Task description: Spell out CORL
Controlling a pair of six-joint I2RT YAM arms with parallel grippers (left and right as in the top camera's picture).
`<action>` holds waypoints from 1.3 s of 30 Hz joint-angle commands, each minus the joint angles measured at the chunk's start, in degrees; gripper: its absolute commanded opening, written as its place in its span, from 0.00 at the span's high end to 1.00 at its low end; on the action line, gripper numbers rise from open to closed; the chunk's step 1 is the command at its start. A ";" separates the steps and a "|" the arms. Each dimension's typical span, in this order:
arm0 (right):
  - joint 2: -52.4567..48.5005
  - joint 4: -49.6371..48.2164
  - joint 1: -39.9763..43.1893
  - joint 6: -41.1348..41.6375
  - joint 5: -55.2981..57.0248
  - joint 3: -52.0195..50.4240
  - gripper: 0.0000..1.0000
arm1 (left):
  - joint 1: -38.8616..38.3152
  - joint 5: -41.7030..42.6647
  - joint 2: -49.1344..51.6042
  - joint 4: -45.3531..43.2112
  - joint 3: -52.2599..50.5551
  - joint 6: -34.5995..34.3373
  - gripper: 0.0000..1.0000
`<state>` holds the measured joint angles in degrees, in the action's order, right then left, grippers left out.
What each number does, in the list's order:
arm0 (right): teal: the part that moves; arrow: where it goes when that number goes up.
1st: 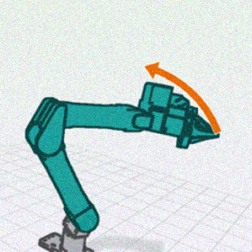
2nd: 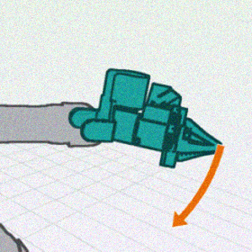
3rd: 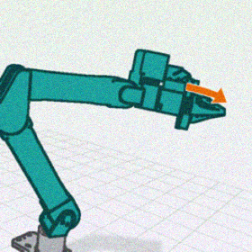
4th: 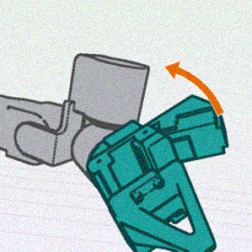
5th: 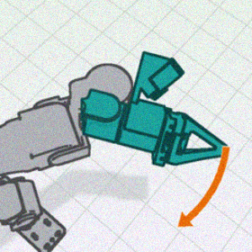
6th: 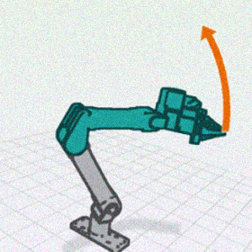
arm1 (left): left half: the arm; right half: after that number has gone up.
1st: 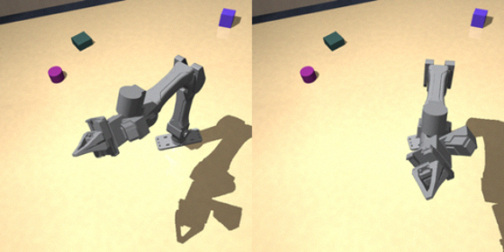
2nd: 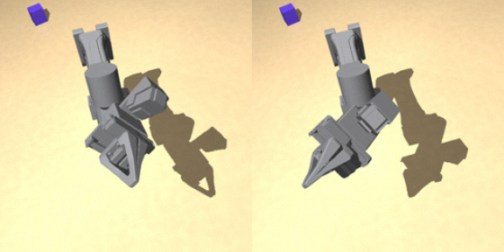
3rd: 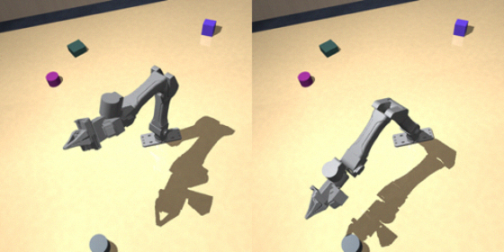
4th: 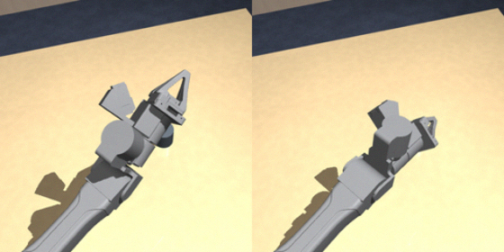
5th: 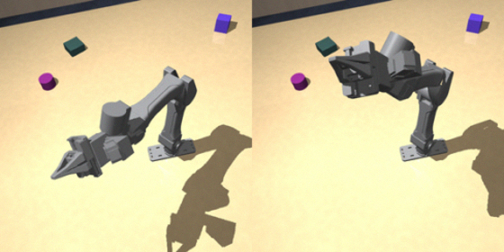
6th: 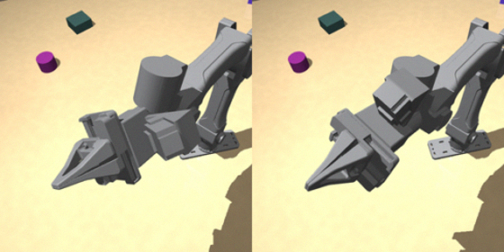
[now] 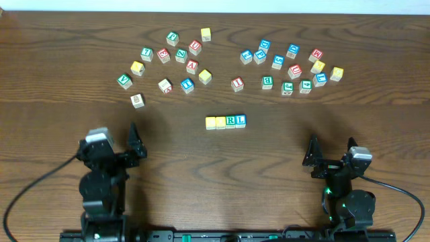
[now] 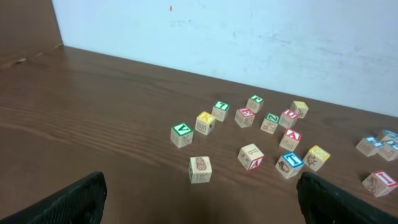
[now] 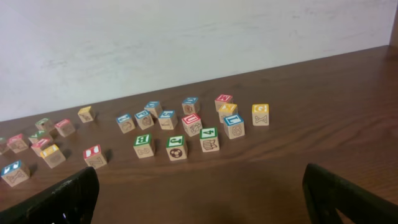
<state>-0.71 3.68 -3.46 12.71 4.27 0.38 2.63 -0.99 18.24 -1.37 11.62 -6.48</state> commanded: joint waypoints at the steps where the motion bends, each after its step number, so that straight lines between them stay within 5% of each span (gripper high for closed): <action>1: 0.39 0.28 0.02 -0.81 -0.28 -0.07 0.01 | 0.76 -1.25 -5.88 -0.46 -3.80 0.96 0.04; 11: 0.39 0.28 0.02 -0.81 -0.28 -0.07 0.01 | 5.35 -1.36 -18.14 2.71 -11.41 1.60 0.04; 39: 0.39 0.28 0.02 -0.81 -0.28 -0.07 0.01 | 5.88 -2.60 -17.90 5.22 -11.39 1.77 0.04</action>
<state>-0.69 3.70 -3.46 12.71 4.25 0.38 8.16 -1.76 0.62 1.23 1.02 -5.69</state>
